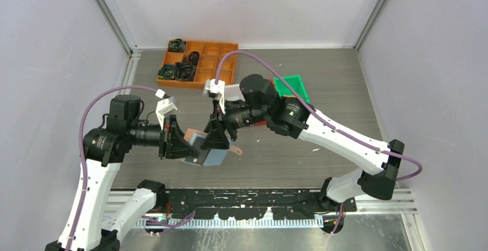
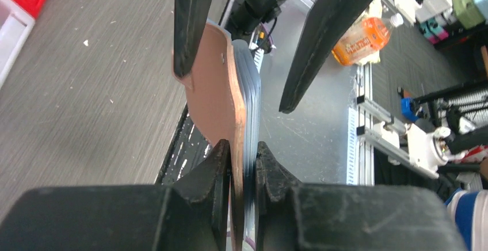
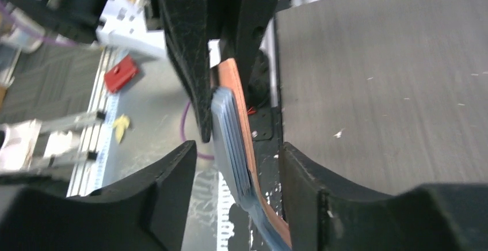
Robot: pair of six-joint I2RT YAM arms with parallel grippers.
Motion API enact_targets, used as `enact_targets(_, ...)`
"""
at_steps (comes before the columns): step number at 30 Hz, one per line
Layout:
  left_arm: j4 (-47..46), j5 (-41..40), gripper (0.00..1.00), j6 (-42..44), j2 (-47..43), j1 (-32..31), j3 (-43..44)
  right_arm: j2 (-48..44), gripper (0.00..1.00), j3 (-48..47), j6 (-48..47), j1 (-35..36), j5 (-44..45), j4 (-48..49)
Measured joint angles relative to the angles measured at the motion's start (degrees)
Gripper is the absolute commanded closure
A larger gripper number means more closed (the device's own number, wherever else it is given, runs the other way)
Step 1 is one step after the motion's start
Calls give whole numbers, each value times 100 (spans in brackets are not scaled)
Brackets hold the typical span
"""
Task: Take the credit cards out of the card holder
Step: Remove the credit card from the card holder.
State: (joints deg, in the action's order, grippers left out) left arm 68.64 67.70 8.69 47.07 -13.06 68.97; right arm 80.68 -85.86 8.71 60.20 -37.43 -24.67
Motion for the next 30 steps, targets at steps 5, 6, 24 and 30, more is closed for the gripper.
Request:
enact_targets(5, -927, -422, 100, -1185, -85, 0, -223, -605, 20, 398, 697, -289, 1185, 485)
enact_targets(6, -1058, -514, 100, -1377, -85, 0, -229, -791, 20, 483, 824, -348, 1386, 498)
enact_targets(24, -2260, -901, 100, -3407, 155, 0, -214, -1436, 40, 3117, 4170, -450, 1517, 2944)
enact_targets(30, -2267, -811, 100, -3510, 199, 22, -197, -1274, 47, 3156, 4660, -452, 1408, 3707)
